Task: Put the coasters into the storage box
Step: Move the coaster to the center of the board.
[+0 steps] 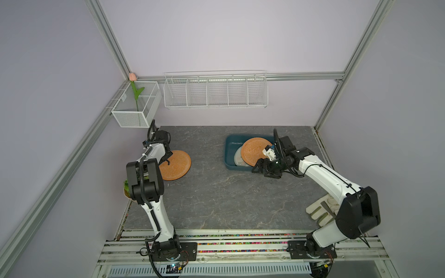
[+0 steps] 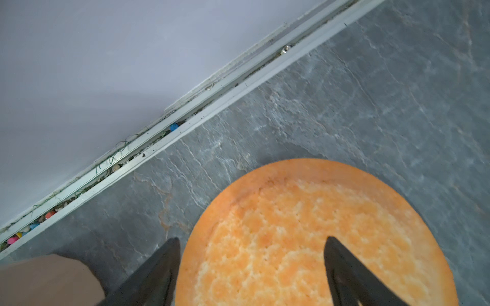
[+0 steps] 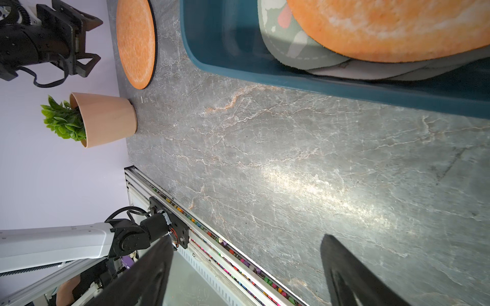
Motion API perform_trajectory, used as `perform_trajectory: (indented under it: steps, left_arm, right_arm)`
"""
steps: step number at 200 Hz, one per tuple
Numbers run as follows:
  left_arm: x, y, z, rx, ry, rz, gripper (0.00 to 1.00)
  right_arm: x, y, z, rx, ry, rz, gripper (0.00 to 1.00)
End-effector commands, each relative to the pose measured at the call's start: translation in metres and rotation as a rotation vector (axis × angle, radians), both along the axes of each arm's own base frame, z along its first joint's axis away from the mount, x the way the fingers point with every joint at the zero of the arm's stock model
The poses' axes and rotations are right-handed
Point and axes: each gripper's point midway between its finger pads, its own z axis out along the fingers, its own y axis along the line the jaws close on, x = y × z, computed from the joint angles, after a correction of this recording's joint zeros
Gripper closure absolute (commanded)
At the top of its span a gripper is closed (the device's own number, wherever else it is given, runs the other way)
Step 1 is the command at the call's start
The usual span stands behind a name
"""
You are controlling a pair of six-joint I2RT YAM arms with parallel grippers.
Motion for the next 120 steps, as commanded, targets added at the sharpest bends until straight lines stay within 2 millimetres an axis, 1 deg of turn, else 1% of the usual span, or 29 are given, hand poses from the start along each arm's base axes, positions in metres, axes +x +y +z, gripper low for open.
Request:
perform_trajectory:
  steps: [1, 30, 48, 68, 92, 120]
  left_arm:
    - [0.011, 0.016, -0.005, -0.037, -0.033, 0.049, 0.14]
    - [0.020, 0.028, -0.009, -0.096, -0.065, 0.063, 0.12]
    - [0.030, 0.029, -0.014, -0.138, -0.076, 0.042, 0.12]
    - [0.039, 0.030, -0.014, -0.142, -0.068, 0.020, 0.11]
    - [0.043, 0.039, -0.015, -0.147, -0.086, 0.034, 0.09]
    - [0.050, 0.035, -0.027, -0.180, -0.061, 0.008, 0.09]
  right_arm:
    - [0.000, 0.003, 0.000, -0.008, 0.009, 0.019, 0.11]
    - [0.002, 0.006, 0.001, -0.009, 0.013, 0.024, 0.11]
    - [0.004, 0.008, 0.001, -0.012, 0.016, 0.027, 0.11]
    - [0.006, 0.010, 0.001, -0.015, 0.016, 0.031, 0.11]
    - [0.006, 0.012, 0.000, -0.019, 0.018, 0.029, 0.11]
    - [0.007, 0.015, -0.002, -0.021, 0.020, 0.027, 0.11]
